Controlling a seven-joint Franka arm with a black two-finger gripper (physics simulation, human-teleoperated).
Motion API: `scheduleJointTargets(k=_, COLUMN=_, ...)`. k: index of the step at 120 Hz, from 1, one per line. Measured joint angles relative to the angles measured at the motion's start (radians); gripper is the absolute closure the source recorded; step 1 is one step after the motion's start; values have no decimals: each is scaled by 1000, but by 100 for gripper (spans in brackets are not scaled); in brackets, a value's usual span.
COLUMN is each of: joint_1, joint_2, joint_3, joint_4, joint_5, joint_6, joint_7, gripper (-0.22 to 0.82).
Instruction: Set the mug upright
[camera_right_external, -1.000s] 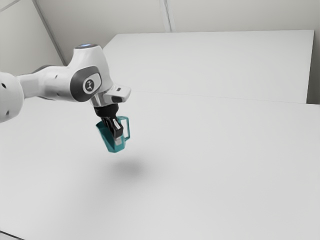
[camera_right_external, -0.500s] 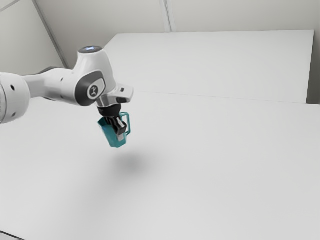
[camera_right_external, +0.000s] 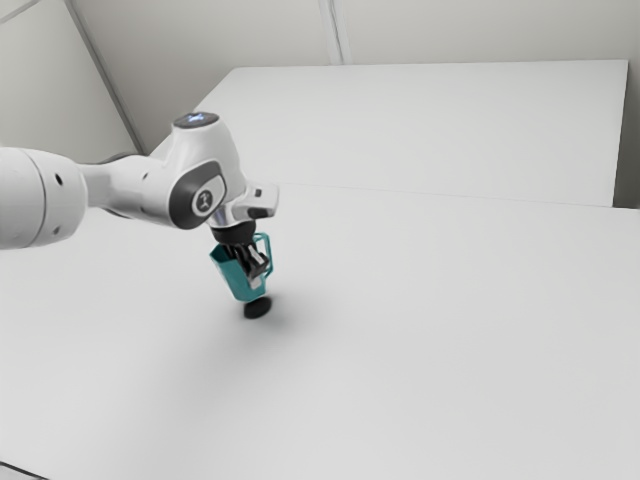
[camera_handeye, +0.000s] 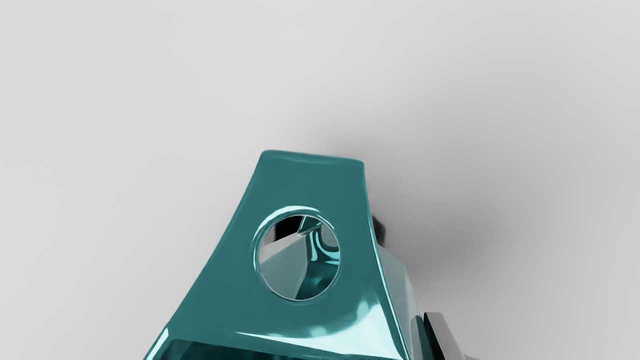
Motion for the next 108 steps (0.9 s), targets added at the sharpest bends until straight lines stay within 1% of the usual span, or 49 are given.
scheduleJointTargets(k=96, joint_1=-7, joint_2=66, joint_3=1, joint_4=2, joint_5=52, joint_6=7, joint_7=-28, gripper=79)
scheduleJointTargets(k=99, joint_1=-7, joint_2=67, joint_3=1, joint_4=2, joint_5=52, joint_6=7, joint_7=-28, gripper=76)
scheduleJointTargets(k=108, joint_1=-7, joint_2=67, joint_3=1, joint_4=2, joint_5=51, joint_6=6, joint_7=-26, gripper=59)
